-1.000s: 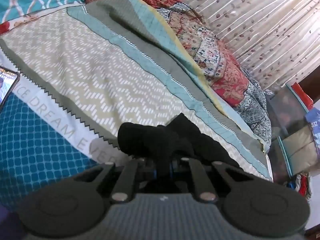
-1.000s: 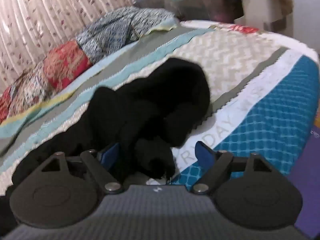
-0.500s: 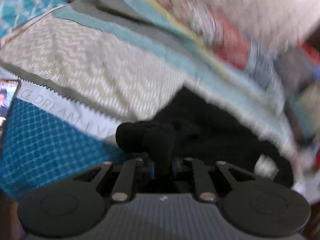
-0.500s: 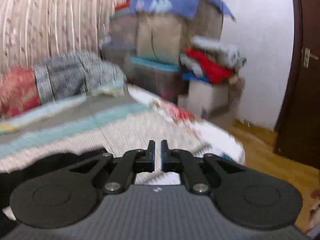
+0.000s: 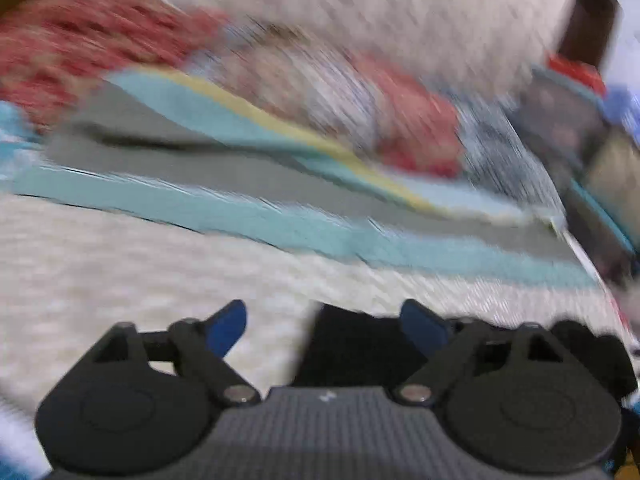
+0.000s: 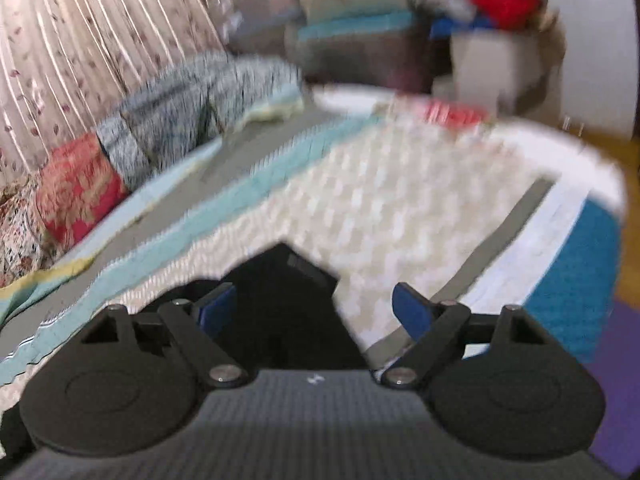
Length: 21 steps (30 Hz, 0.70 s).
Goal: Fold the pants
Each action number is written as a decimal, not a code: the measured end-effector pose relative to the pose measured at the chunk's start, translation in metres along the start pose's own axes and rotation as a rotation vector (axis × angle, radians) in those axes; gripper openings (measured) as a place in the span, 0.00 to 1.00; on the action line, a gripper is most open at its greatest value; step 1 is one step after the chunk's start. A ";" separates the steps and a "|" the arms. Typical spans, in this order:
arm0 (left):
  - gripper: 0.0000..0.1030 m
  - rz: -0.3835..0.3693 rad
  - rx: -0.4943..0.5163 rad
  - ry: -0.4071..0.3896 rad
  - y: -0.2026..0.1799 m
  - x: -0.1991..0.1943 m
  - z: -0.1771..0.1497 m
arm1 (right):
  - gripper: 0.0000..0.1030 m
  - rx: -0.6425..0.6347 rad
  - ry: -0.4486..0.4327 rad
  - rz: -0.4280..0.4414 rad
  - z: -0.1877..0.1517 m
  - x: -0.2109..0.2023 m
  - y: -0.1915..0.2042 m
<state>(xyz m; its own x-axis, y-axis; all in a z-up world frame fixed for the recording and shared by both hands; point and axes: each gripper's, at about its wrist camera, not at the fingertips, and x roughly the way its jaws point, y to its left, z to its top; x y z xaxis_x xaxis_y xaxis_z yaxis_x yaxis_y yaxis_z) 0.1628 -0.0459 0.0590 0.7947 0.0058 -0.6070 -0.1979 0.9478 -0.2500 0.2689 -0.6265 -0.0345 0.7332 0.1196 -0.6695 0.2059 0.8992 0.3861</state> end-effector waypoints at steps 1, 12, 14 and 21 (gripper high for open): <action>0.87 -0.012 -0.001 0.064 -0.007 0.031 -0.002 | 0.84 0.016 0.039 -0.002 -0.001 0.013 -0.001; 0.04 0.065 -0.147 -0.076 0.027 0.017 0.019 | 0.09 -0.212 -0.282 0.186 0.023 -0.029 0.068; 0.04 0.148 -0.218 -0.156 0.055 -0.020 0.033 | 0.09 -0.309 -0.349 0.242 0.028 -0.042 0.085; 0.04 0.275 -0.356 -0.169 0.108 -0.079 -0.016 | 0.29 -0.547 -0.144 0.284 -0.032 -0.022 0.097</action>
<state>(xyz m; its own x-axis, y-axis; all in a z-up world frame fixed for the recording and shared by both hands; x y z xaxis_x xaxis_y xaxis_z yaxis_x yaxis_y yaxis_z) 0.0692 0.0505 0.0681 0.7619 0.3208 -0.5627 -0.5745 0.7360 -0.3582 0.2521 -0.5283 -0.0019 0.7983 0.3616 -0.4817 -0.3427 0.9303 0.1306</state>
